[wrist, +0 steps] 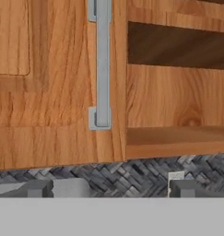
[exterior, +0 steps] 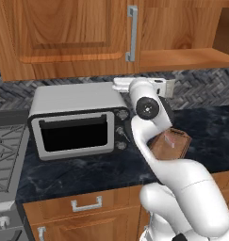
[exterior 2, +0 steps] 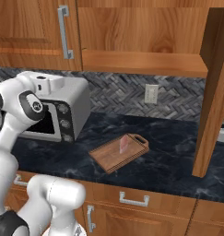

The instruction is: Open the cabinet, retrieve the rolling pin, and place it next to the meat on the cutting board to prepare for tenderizing.

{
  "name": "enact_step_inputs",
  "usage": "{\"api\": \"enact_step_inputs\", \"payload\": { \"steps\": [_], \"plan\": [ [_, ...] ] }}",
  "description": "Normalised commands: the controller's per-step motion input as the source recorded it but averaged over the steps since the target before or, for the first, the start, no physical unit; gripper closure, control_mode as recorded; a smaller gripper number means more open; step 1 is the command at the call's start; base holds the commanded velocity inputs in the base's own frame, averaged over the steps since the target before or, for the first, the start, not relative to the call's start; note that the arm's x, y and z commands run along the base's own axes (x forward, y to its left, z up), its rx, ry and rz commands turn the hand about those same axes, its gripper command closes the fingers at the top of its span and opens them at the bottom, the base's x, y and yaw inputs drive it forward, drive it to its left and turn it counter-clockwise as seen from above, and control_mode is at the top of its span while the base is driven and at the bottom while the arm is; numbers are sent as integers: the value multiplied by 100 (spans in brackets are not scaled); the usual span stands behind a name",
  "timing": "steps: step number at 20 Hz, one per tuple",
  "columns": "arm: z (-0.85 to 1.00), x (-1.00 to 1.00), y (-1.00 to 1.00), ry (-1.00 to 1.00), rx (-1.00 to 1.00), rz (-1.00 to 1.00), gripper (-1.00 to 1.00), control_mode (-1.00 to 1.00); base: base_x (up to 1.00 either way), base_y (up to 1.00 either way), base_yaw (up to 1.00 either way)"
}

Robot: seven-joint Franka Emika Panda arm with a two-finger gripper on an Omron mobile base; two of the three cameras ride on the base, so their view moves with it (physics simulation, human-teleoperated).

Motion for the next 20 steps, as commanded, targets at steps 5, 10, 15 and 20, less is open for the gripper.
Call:
{"api": "enact_step_inputs", "payload": {
  "steps": [5, 10, 15, 20],
  "plan": [
    [47, 0, 43, 0, 11, 6, -100, -100, 0, 0, 0],
    [66, 0, 0, 0, 0, 0, -100, -100, 0, 0, 0],
    [33, 0, 0, -2, -4, 0, -100, -100, 0, 0, 0],
    [1, 10, -3, -7, -14, 0, -100, -100, 0, 0, 0]
  ]
}}
